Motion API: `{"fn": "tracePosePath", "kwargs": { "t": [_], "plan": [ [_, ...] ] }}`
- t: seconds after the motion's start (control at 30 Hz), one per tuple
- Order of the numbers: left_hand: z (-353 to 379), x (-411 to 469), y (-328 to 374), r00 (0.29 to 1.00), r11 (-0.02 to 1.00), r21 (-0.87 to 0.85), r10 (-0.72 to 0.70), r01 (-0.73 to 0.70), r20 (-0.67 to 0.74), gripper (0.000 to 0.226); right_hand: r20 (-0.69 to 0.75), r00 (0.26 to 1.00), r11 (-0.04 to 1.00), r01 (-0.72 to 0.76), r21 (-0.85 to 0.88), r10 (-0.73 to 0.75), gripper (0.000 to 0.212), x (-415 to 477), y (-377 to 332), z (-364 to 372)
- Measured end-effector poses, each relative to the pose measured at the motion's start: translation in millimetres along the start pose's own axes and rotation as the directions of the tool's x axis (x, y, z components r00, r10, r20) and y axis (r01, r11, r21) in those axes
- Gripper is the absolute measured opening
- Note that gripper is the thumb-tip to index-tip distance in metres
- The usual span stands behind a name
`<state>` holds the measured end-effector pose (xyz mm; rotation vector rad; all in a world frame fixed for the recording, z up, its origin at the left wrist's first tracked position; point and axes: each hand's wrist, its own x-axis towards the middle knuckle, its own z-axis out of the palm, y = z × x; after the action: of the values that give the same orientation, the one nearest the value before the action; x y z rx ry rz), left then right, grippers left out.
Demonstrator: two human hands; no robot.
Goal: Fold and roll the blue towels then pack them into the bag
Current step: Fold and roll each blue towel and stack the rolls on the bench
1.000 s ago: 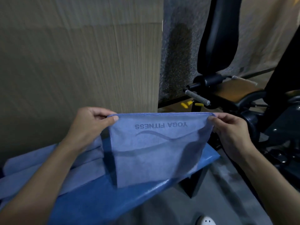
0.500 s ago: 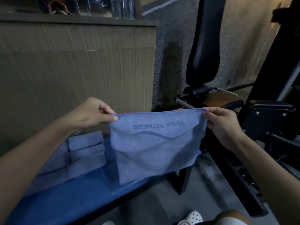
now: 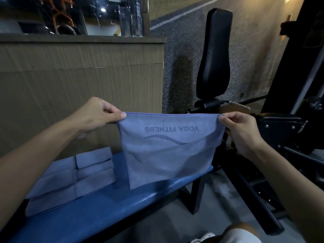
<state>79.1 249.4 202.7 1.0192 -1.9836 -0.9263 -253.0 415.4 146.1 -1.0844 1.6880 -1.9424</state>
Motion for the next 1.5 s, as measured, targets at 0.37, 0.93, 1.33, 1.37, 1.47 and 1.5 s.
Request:
{"fn": "tracePosePath", "kwargs": {
  "t": [0.37,0.93,1.33,1.37,1.47,1.5],
  "plan": [
    [-5,-5,3,0.998,0.995,0.083,0.063,-0.061,-0.03,0.007,0.017,1.0,1.0,0.023,0.008,-0.023,0.013,1,-10,-11],
    [-10,-4,9,0.996,0.994,0.079,0.077,-0.074,-0.037,0.012,0.112,0.993,0.999,0.035,0.032,-0.039,0.018,0,-30,-21],
    [-14,1,6,0.998,1.0,0.029,0.012,-0.011,-0.057,0.015,0.059,0.992,0.992,0.111,-0.055,-0.108,0.013,2,-29,-15],
    [-14,1,6,0.999,1.0,0.029,0.009,-0.007,-0.052,0.015,0.052,0.992,0.99,0.121,-0.066,-0.118,0.013,1,-29,-15],
    [-13,1,4,0.999,1.0,0.024,0.005,-0.004,-0.048,0.015,0.046,0.985,0.977,0.168,-0.133,-0.164,0.014,1,-26,-13],
    [-13,1,3,0.999,1.0,0.004,0.003,-0.003,-0.052,0.014,0.043,0.985,0.974,0.173,-0.149,-0.169,0.015,1,-25,-14]
  ]
}}
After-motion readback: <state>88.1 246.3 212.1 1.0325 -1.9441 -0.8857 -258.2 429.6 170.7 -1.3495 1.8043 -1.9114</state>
